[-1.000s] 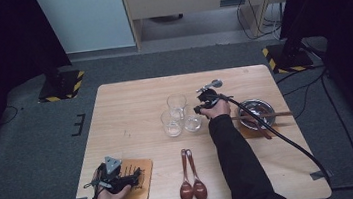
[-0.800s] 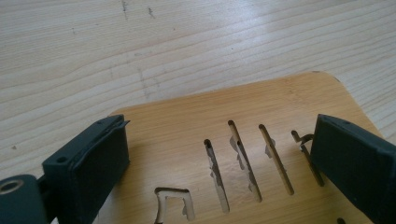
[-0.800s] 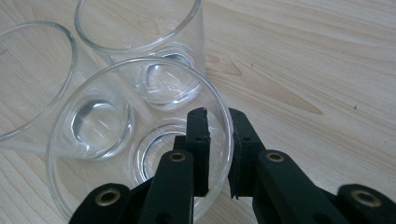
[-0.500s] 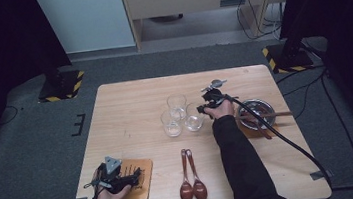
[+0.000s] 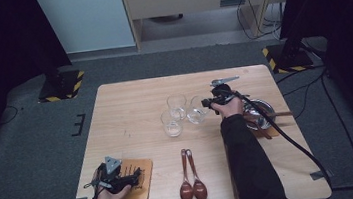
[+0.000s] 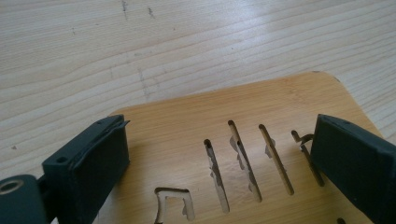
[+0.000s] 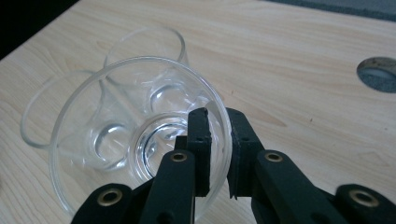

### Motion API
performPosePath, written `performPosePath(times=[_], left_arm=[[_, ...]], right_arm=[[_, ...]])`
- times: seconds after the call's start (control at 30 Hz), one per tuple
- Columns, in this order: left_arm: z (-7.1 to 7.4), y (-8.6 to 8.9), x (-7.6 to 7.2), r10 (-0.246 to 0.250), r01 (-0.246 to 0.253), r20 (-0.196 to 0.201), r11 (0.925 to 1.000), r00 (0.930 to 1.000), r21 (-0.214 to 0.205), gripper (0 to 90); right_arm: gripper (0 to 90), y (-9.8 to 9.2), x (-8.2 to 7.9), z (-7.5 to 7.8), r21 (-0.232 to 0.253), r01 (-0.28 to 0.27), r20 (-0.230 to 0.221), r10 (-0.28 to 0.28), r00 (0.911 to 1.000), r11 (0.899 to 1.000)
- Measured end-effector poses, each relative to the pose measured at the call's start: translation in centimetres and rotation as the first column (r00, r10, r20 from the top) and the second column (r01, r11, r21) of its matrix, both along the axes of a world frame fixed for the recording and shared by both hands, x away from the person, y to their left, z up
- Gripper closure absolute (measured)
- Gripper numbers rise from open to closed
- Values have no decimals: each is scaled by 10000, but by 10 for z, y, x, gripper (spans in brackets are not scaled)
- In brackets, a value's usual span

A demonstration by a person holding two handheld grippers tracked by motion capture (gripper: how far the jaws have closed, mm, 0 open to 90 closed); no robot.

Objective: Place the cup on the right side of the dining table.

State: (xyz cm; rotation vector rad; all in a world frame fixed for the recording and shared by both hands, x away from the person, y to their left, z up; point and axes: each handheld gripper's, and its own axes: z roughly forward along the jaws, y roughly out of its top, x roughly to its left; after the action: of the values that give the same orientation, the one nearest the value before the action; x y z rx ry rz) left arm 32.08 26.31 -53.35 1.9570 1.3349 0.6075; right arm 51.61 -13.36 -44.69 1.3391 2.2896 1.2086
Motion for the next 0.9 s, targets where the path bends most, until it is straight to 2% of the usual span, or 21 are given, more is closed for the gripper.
performPosePath(times=[0.27,0.47,0.6,0.67,0.87,0.9], left_arm=[[0,0,0,0,0,-1,10000,10000,0,34],[0,0,0,-2,2,-1,10000,10000,-1,34],[0,0,0,0,0,0,10000,10000,1,34],[0,0,0,0,0,1,10000,10000,1,34],[0,0,0,-1,1,1,10000,10000,7,34],[0,0,0,-1,1,0,10000,10000,8,34]], right_arm=[[820,-13,2,13,244,288,429,-298,9986,9993],[821,-26,4,16,150,523,528,-530,9972,9985],[821,-36,5,15,120,736,515,-741,9959,9972],[821,-44,7,13,-112,865,505,-858,9950,9962],[821,-57,8,8,-150,1110,449,-1102,9929,9937],[821,-61,8,6,-341,1193,430,-1178,9921,9923]])
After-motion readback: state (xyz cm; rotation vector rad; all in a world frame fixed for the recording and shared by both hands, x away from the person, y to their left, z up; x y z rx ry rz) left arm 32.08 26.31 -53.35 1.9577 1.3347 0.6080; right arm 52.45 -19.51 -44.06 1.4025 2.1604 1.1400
